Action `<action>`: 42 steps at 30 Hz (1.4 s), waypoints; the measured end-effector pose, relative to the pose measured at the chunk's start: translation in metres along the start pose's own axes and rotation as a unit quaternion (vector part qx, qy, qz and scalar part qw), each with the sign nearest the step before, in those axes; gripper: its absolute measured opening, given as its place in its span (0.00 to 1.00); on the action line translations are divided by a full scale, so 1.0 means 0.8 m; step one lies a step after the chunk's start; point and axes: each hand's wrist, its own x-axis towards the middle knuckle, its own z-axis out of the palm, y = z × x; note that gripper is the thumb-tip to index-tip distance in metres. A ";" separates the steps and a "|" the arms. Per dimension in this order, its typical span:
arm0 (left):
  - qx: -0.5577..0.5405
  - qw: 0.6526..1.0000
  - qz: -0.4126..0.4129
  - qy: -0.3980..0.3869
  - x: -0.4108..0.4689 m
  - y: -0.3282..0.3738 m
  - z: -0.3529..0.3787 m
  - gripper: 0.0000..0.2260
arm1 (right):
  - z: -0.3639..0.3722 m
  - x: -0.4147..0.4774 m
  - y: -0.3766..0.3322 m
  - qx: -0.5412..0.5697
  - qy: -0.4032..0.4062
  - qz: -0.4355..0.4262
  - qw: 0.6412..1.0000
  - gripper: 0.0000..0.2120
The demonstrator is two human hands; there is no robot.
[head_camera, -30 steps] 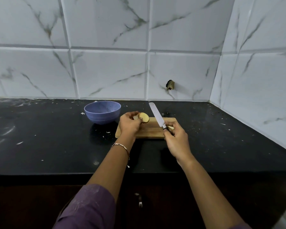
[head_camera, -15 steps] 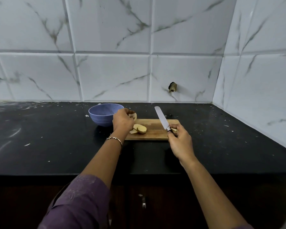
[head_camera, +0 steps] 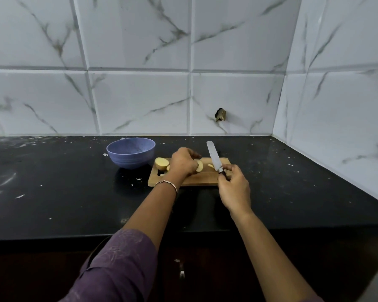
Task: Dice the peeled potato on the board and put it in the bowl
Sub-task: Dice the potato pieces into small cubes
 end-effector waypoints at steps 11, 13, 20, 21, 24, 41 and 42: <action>0.184 0.983 0.019 0.003 0.013 -0.001 0.024 0.11 | -0.002 0.000 -0.006 -0.024 -0.010 -0.004 1.000 0.13; 0.219 0.975 0.027 0.019 0.011 -0.003 0.022 0.11 | -0.003 -0.001 -0.006 -0.032 -0.008 -0.005 0.999 0.13; 0.304 0.941 0.134 0.066 -0.008 -0.017 0.017 0.12 | -0.002 -0.005 -0.006 -0.106 -0.003 -0.026 0.994 0.14; 0.320 0.933 0.149 0.062 -0.013 -0.020 0.018 0.12 | -0.002 -0.006 -0.007 -0.115 -0.003 -0.028 0.993 0.15; 0.356 0.919 0.162 0.049 -0.034 -0.026 0.020 0.13 | -0.005 -0.011 -0.009 -0.135 -0.004 -0.035 0.990 0.15; 0.348 0.926 0.144 -0.018 -0.069 -0.032 0.028 0.14 | -0.019 -0.048 -0.011 -0.248 0.013 -0.129 0.960 0.15; 0.348 0.926 0.143 -0.021 -0.069 -0.032 0.028 0.14 | -0.018 -0.049 -0.012 -0.254 0.013 -0.135 0.958 0.15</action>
